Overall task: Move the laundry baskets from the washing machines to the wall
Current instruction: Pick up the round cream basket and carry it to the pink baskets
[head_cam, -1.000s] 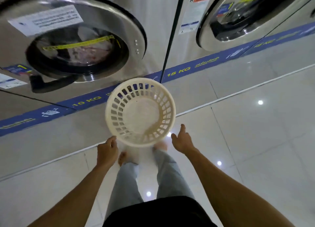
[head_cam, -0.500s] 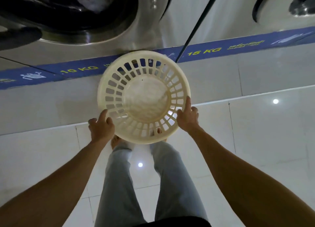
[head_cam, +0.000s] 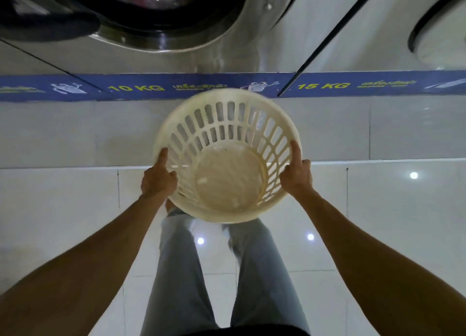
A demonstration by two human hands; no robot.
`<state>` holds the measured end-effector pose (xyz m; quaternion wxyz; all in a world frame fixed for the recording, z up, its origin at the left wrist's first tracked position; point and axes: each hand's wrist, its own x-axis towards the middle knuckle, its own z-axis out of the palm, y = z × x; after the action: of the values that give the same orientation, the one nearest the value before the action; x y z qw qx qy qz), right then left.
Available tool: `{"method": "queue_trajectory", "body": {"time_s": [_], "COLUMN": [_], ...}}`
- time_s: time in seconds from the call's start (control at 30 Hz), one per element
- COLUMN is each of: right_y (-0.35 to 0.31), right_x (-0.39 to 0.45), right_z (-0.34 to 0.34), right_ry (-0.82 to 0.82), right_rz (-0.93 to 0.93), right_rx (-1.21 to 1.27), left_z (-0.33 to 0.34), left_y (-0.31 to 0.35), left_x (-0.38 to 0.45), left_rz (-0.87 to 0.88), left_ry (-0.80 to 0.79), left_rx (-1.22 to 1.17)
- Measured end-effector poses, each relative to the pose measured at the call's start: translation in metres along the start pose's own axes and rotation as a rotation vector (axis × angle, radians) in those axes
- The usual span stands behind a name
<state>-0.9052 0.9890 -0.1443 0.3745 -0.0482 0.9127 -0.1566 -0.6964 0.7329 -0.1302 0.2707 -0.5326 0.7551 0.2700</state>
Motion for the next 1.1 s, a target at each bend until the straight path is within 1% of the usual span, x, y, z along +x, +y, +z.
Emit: {"method": "queue_trajectory", "body": {"time_s": [0.1, 0.17, 0.3, 0.37, 0.47, 0.63, 0.77, 0.9, 1.1], "right_y": [-0.002, -0.003, -0.02, -0.035, -0.062, -0.126, -0.18, -0.235, -0.307], "right_x": [-0.026, -0.049, -0.09, -0.108, -0.128, -0.159, -0.189, -0.228, -0.287], "right_z": [-0.015, -0.021, -0.032, -0.037, -0.039, -0.039, -0.014, 0.024, 0.106], "right_ry": [-0.118, -0.167, -0.167, -0.175, -0.183, -0.24, -0.253, -0.257, -0.254], "right_rz": [0.04, 0.012, -0.098, -0.117, -0.139, -0.304, -0.372, -0.522, -0.717], "right_rx": [-0.056, -0.065, -0.102, -0.158, -0.269, -0.418, -0.525, -0.654, -0.834], "left_z": [-0.014, -0.022, -0.046, -0.061, -0.076, -0.097, -0.102, -0.098, -0.078], "left_y": [-0.007, -0.016, -0.039, -0.051, -0.072, -0.12, -0.177, -0.238, -0.332], "left_x": [-0.036, -0.065, -0.109, -0.129, -0.161, -0.203, -0.231, -0.259, -0.298], "left_rz": [-0.069, -0.105, -0.152, -0.198, -0.265, -0.341, -0.408, -0.514, -0.64], "left_ry": [-0.015, -0.011, 0.004, 0.021, 0.058, 0.108, 0.154, 0.206, 0.247], "left_rx": [-0.032, -0.048, -0.087, -0.123, -0.207, -0.35, -0.497, -0.673, -0.898]}}
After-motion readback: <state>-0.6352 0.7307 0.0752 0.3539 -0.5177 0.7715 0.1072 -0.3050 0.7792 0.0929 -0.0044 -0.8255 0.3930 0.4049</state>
